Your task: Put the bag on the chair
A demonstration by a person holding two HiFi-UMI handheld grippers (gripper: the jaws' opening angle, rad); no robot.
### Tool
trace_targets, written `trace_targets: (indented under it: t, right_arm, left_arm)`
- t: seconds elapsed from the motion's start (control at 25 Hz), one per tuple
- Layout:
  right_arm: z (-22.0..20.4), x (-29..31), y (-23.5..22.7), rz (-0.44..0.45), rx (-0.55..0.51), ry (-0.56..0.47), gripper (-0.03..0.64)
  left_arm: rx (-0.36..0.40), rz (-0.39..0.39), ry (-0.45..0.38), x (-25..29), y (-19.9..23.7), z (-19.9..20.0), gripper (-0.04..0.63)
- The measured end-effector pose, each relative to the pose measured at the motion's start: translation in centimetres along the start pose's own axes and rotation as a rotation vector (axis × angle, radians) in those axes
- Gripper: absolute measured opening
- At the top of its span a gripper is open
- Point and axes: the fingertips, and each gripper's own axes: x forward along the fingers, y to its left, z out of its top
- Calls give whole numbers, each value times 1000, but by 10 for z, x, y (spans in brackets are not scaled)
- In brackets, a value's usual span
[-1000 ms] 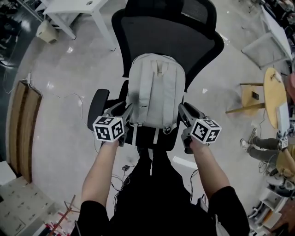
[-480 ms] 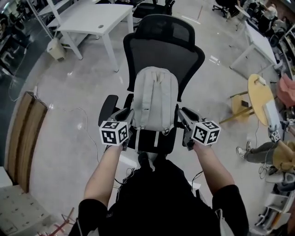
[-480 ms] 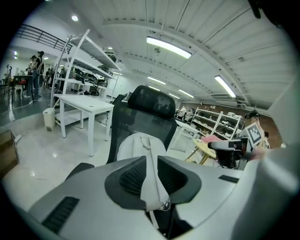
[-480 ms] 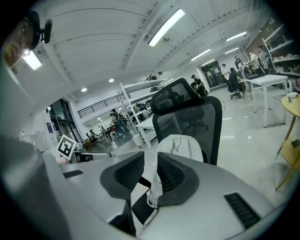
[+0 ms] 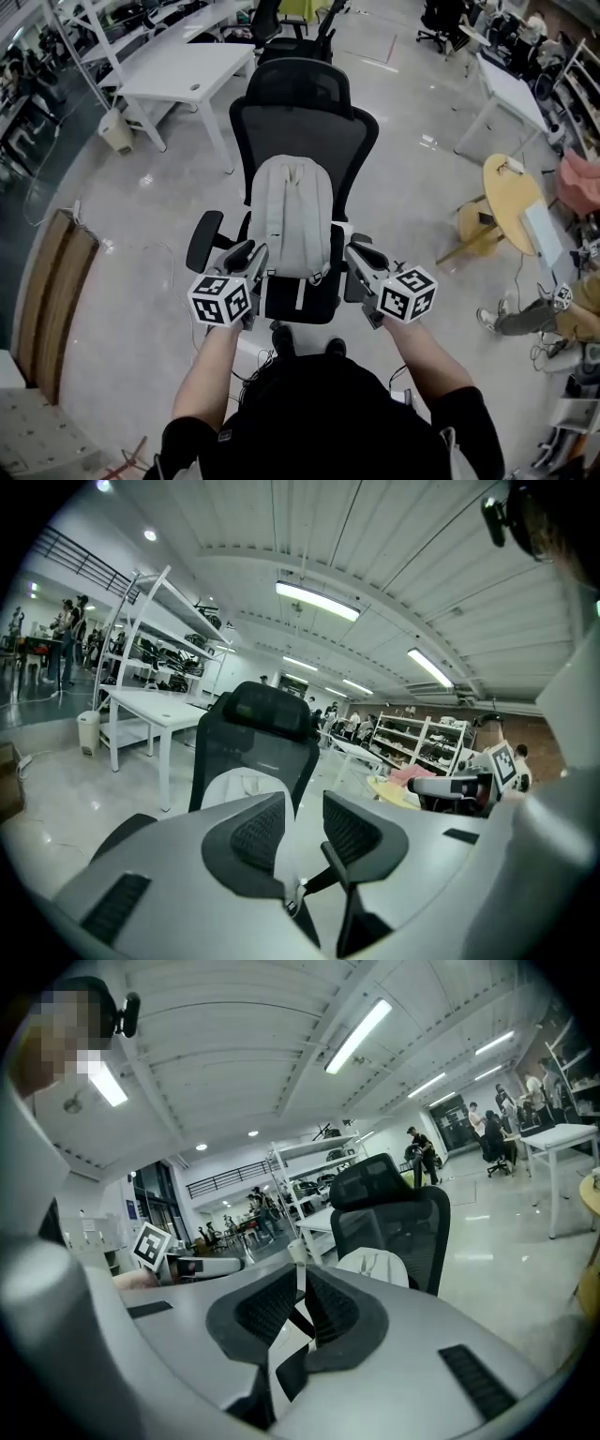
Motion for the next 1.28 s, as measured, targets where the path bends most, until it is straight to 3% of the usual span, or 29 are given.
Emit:
trace_targets:
  t: [0.32, 0.48, 0.6, 0.8, 1.0, 1.16, 1.28]
  right_arm:
    - [18, -88, -3, 129, -88, -48, 31]
    - [34, -108, 5, 184, -178, -77, 29]
    - [51, -118, 15, 178, -228, -114, 29]
    - [79, -120, 39, 162, -257, -197, 29]
    - [95, -99, 85, 198, -230, -264, 29]
    - [93, -81, 116, 136, -331, -300, 29]
    - [81, -70, 133, 116, -385, -288, 29]
  left_arm:
    - [5, -38, -127, -13, -114, 19, 140]
    - [49, -35, -180, -34, -147, 33, 140]
    - [82, -52, -213, -51, -161, 47, 140]
    - [180, -62, -282, -89, -160, 74, 138]
    - [230, -29, -322, -130, -134, 91, 129]
    - [284, 22, -392, -159, -113, 98, 102]
    - [274, 36, -388, -163, -97, 92, 100]
